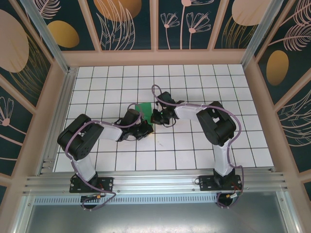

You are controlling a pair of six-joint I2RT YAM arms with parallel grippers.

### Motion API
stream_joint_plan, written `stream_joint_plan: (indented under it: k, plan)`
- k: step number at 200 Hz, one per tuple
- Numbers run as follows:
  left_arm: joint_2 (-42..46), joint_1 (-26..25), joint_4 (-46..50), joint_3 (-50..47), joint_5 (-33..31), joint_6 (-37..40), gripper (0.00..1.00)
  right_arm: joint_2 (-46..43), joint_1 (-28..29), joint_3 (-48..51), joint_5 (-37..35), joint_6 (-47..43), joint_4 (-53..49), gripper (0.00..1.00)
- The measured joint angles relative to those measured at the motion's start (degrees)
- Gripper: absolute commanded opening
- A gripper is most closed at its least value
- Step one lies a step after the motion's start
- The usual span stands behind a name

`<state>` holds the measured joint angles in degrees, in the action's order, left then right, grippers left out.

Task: Fold a paper plane with a square sheet of paper (pick it up from the middle)
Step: Fold the triangle a second time at the center of the table.

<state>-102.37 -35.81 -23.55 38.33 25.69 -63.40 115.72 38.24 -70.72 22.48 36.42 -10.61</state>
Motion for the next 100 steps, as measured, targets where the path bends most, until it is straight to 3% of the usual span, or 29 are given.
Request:
stream_joint_plan:
  k: [46, 76, 100]
  plan:
    - [6.23, 0.81, 6.03, 0.48, -1.27, 1.64, 0.09, 0.22, 0.0, -0.28, 0.07, -0.02, -0.13, 0.01]
    - [13.0, 4.39, 7.48, 0.48, -4.33, 2.25, 0.09, 0.22, 0.0, -0.28, 0.07, -0.02, -0.13, 0.01]
    - [13.33, 6.97, 7.54, 0.48, -5.99, 2.34, 0.09, 0.22, 0.0, -0.28, 0.07, -0.02, -0.13, 0.01]
